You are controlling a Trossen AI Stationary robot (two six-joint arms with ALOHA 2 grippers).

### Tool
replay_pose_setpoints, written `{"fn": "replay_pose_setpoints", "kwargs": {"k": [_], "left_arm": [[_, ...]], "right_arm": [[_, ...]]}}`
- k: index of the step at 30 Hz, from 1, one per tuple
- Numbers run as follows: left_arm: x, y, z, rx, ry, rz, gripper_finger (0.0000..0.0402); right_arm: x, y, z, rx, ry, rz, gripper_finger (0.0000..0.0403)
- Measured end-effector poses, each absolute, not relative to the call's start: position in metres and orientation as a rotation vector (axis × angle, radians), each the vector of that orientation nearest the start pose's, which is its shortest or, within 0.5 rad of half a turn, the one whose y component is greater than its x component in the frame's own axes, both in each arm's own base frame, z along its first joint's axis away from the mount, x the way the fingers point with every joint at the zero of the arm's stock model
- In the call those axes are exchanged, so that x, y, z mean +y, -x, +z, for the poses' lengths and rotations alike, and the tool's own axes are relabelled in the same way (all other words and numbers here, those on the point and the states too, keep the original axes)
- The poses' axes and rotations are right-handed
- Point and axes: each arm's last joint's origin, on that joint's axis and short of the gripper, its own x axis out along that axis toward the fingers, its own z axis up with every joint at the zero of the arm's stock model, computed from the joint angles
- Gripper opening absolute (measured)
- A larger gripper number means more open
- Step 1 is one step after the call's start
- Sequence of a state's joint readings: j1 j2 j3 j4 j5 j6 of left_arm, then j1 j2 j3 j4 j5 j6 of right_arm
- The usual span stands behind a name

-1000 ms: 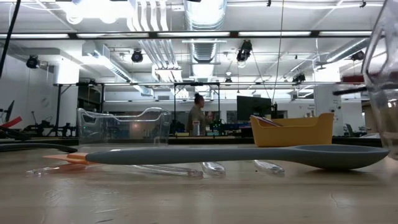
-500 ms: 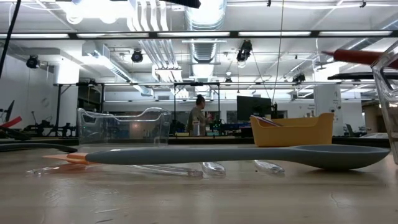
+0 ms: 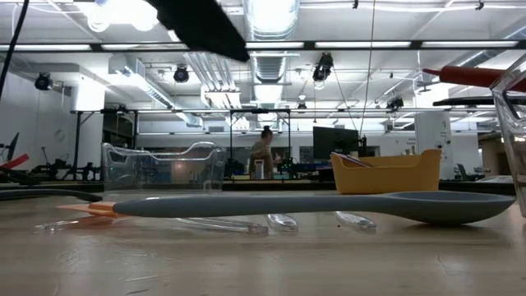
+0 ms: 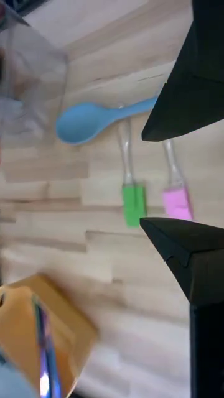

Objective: Pick & Place Kitchen Items
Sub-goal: Put the light blue serving spoon into the bottom transparent bin

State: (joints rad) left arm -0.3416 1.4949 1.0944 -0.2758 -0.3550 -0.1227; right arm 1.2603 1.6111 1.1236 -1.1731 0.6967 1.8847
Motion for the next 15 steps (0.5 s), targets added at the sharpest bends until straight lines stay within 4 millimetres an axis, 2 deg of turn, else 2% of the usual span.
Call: {"fn": "replay_pose_setpoints", "kwargs": {"k": [9, 15], "left_arm": [[-0.109, -0.324, 0.211, 0.686, -0.041, -0.050, 0.0218], [-0.122, -0.342, 0.186, 0.705, 0.006, -0.115, 0.0218]], "right_arm": [[0.232, -0.120, 0.234, 0.667, -0.219, -0.431, 0.0160], [0.224, -0.129, 0.240, 0.606, -0.159, -0.436, 0.0149]]}}
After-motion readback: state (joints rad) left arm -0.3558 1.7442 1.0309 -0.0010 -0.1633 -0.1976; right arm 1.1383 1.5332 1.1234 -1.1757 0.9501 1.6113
